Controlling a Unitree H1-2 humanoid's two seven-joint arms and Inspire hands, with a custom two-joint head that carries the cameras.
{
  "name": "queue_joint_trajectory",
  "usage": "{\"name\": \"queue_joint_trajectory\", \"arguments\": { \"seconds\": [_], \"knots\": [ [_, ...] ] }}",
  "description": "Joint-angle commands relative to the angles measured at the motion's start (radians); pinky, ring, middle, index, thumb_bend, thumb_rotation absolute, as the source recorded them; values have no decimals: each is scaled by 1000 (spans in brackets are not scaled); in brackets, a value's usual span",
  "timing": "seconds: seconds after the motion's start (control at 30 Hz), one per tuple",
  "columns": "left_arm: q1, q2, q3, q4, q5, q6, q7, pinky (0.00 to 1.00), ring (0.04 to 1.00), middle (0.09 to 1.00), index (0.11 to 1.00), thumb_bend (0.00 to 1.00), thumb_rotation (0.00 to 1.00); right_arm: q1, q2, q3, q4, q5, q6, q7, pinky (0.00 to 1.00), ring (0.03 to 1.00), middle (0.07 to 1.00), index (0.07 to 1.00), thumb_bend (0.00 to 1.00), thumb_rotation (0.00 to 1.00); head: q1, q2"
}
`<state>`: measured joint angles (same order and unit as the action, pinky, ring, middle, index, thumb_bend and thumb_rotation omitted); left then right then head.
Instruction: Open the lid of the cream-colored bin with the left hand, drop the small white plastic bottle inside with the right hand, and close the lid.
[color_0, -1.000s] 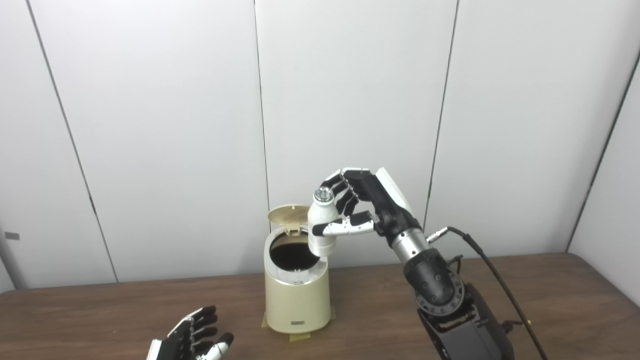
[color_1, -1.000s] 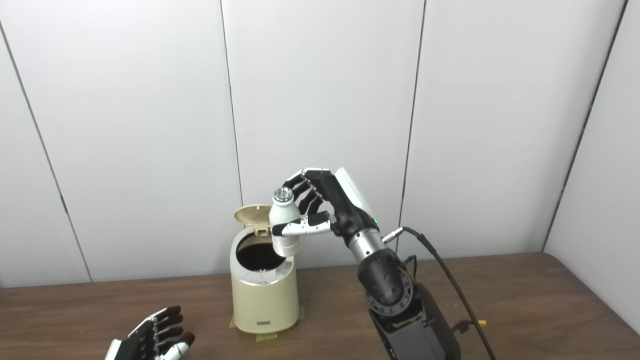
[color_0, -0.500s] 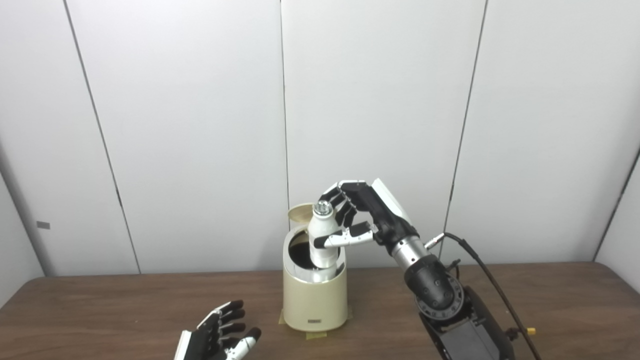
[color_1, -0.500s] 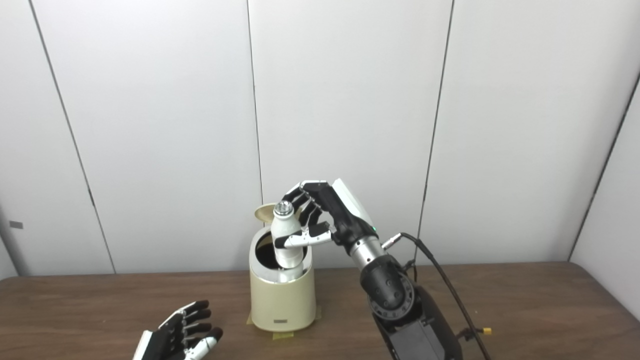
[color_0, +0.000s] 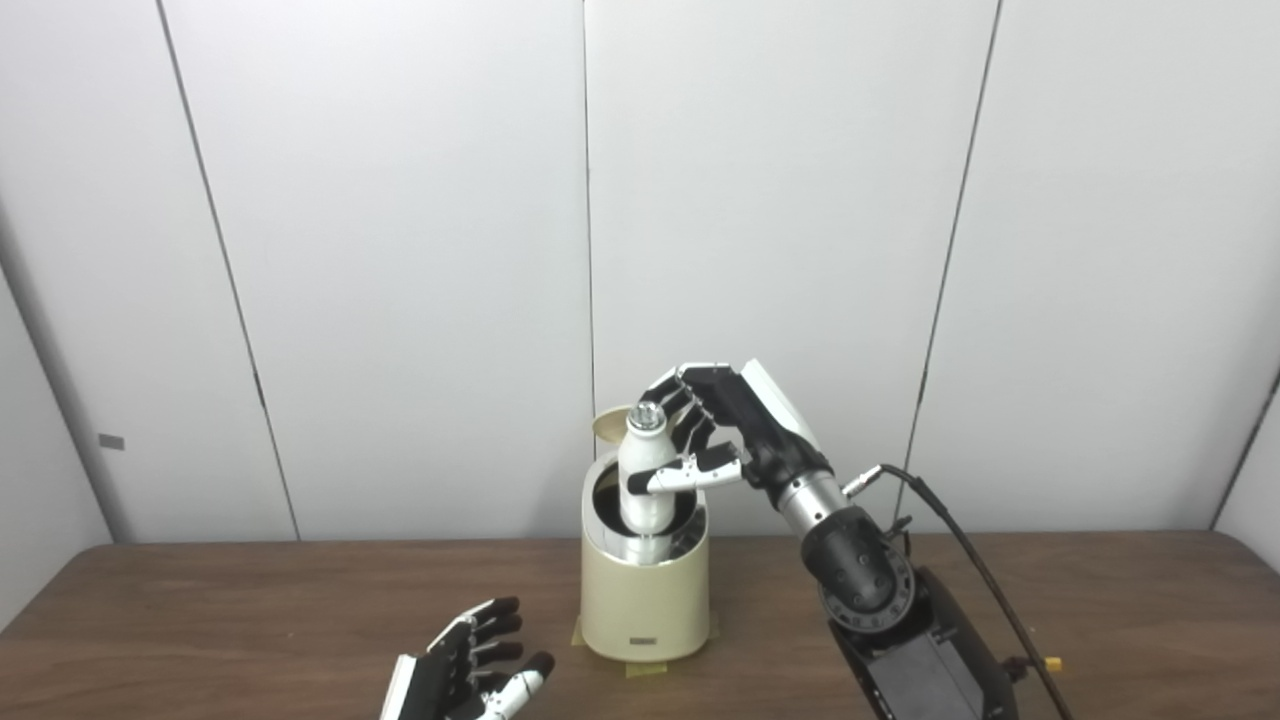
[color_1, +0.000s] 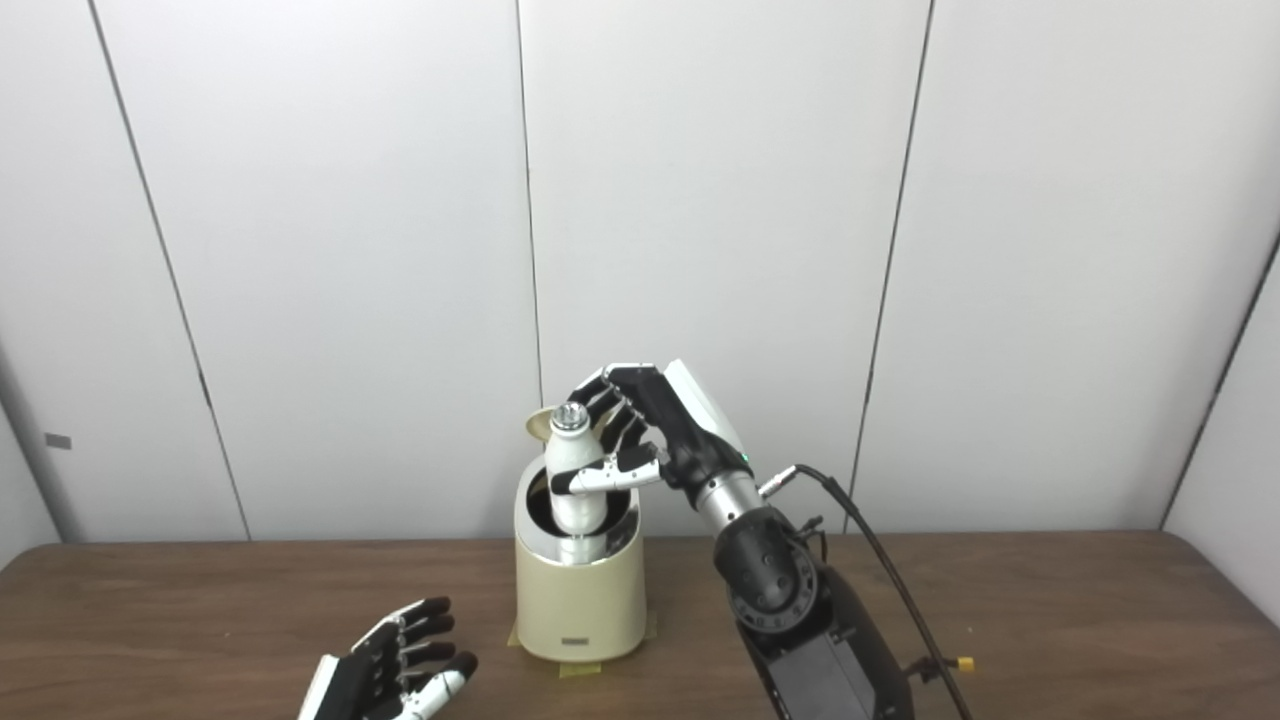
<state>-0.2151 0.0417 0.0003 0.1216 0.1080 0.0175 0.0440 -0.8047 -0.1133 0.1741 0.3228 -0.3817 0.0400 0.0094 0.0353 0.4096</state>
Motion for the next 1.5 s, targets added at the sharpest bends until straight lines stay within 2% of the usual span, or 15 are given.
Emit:
{"name": "queue_joint_trajectory", "arguments": {
  "seconds": [0.0, 0.43, 0.6, 0.7, 0.73, 0.77, 0.8, 0.83, 0.9, 1.07, 1.47],
  "knots": [
    [-24, -7, -7, -48, 11, -19, 8, 620, 722, 783, 806, 686, 229, -72, -4, -3, -8, -5, -31, -15, 315, 396, 488, 536, 495, 0, 6, 3],
    [-12, -13, -15, -74, 16, 12, 8, 627, 725, 784, 802, 676, 225, -87, -11, 21, 55, -33, -57, -18, 316, 394, 477, 535, 495, 0, 17, 18],
    [-12, -11, -15, -74, 18, 10, 8, 617, 719, 778, 803, 673, 216, -85, -38, 53, 49, -38, -40, 48, 341, 421, 488, 521, 499, 0, 13, 21],
    [-13, -9, -17, -71, 24, 10, 8, 610, 713, 773, 801, 669, 214, -89, -58, 74, 45, -37, -27, 105, 459, 462, 486, 493, 517, 0, 11, 24],
    [-14, -9, -17, -71, 23, 13, 8, 619, 718, 776, 803, 670, 218, -90, -64, 80, 40, -32, -14, 131, 454, 447, 501, 501, 517, 0, 11, 24],
    [-14, -8, -17, -70, 22, 13, 7, 626, 725, 781, 807, 672, 222, -91, -71, 87, 34, -32, -1, 154, 425, 494, 584, 498, 518, 74, 9, 24],
    [-14, -9, -17, -70, 21, 15, 6, 627, 727, 783, 809, 671, 222, -91, -76, 94, 29, -35, 10, 171, 407, 524, 640, 581, 703, 37, 9, 24],
    [-14, -9, -17, -70, 20, 16, 6, 626, 728, 784, 809, 674, 225, -92, -81, 98, 24, -40, 19, 183, 400, 547, 682, 634, 807, 22, 9, 24],
    [-14, -10, -16, -69, 16, 16, 5, 629, 729, 784, 805, 681, 228, -92, -88, 105, 16, -50, 26, 192, 411, 589, 743, 703, 903, 27, 9, 24],
    [-15, -8, -18, -65, 15, 8, 1, 630, 733, 789, 806, 679, 228, -90, -93, 105, 4, -57, 34, 200, 420, 607, 774, 758, 930, 52, 9, 24],
    [-18, -11, -15, -58, 15, 7, 6, 622, 720, 779, 802, 692, 212, -79, -95, 88, -18, -51, 43, 211, 435, 604, 766, 752, 918, 51, 11, 27]
  ]
}}
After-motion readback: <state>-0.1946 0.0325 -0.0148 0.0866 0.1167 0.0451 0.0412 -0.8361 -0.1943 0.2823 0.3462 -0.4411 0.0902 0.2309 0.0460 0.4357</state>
